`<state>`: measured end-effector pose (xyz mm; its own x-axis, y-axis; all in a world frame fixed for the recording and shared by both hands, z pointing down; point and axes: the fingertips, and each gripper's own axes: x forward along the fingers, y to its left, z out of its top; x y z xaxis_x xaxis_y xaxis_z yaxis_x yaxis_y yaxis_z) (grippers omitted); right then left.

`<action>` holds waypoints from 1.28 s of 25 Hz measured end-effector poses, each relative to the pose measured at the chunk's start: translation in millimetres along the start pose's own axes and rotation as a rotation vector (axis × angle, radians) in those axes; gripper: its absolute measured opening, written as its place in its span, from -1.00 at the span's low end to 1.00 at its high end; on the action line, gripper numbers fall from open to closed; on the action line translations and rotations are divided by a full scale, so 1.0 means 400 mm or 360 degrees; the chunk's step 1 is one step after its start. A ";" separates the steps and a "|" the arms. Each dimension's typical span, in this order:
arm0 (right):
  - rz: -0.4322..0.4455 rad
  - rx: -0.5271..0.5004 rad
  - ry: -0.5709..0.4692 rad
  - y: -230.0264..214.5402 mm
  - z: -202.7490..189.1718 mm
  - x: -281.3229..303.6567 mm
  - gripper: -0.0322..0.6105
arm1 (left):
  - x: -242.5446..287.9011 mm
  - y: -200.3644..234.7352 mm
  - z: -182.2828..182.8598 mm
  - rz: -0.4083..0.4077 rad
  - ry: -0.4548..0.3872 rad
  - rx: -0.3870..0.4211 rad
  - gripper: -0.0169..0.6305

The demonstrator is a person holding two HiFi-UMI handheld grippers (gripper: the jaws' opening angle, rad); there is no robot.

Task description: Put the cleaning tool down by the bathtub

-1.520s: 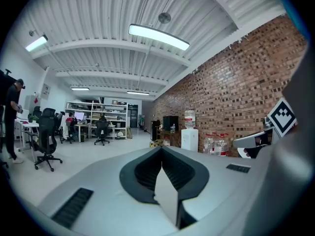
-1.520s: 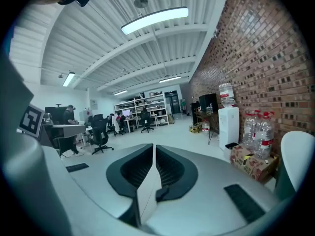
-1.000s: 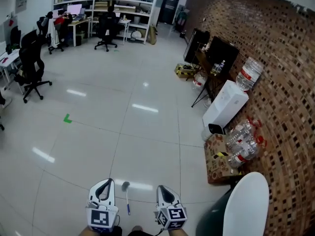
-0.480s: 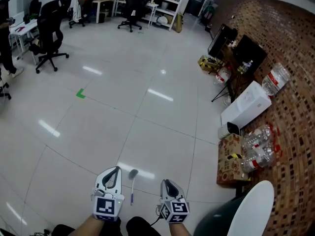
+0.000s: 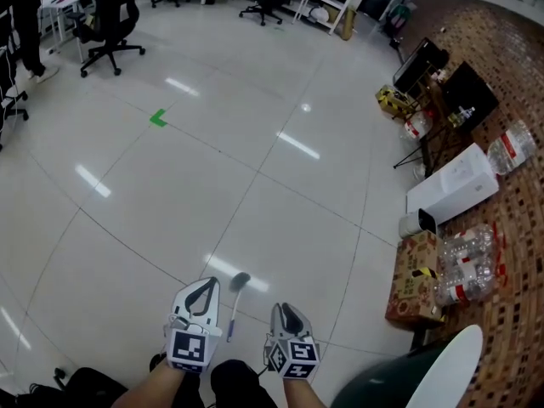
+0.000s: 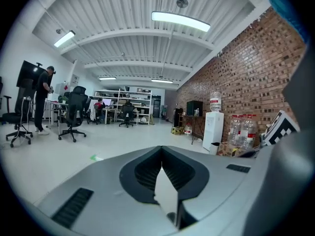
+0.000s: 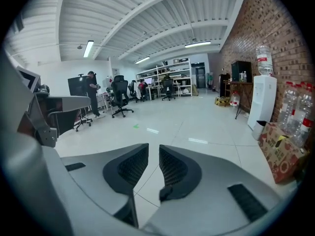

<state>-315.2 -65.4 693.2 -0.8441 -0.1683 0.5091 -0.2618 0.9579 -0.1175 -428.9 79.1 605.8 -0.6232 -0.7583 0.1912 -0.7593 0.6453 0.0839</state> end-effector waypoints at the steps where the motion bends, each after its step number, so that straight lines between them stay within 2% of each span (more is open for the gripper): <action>1: 0.0010 0.0002 0.0014 0.003 -0.031 0.020 -0.60 | 0.011 0.004 -0.032 0.0002 -0.0002 -0.0020 -0.93; 8: 0.0045 0.0052 0.0141 0.013 -0.265 0.172 -0.47 | 0.096 0.042 -0.264 -0.0003 0.0018 -0.0039 -0.93; 13: 0.0037 0.0138 0.0252 -0.004 -0.448 0.259 -0.45 | 0.128 0.046 -0.379 -0.0009 0.0024 -0.0076 -0.93; 17: 0.0024 0.0214 0.0376 -0.008 -0.610 0.252 -0.50 | 0.124 0.055 -0.461 -0.0005 0.0062 -0.0081 -0.93; 20: 0.0015 0.0226 0.0439 -0.003 -0.693 0.213 -0.54 | 0.111 0.064 -0.496 -0.0011 0.0077 -0.0054 -0.93; 25: 0.0005 0.0227 0.0451 -0.020 -0.728 0.181 -0.47 | 0.094 0.077 -0.552 0.0006 0.0120 -0.0054 -0.93; 29: -0.0002 0.0085 0.0521 -0.097 -0.716 0.093 -0.47 | 0.082 0.071 -0.571 0.0028 0.0141 -0.0108 -0.93; 32: -0.0080 0.0183 0.0503 -0.178 -0.685 0.042 -0.48 | 0.079 0.052 -0.573 0.0010 0.0160 -0.0136 -0.93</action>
<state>-182.5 -72.6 943.7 -0.6464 -0.1171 0.7539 -0.3657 0.9148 -0.1715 -421.4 89.7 837.5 -0.6031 -0.7437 0.2884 -0.7339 0.6590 0.1645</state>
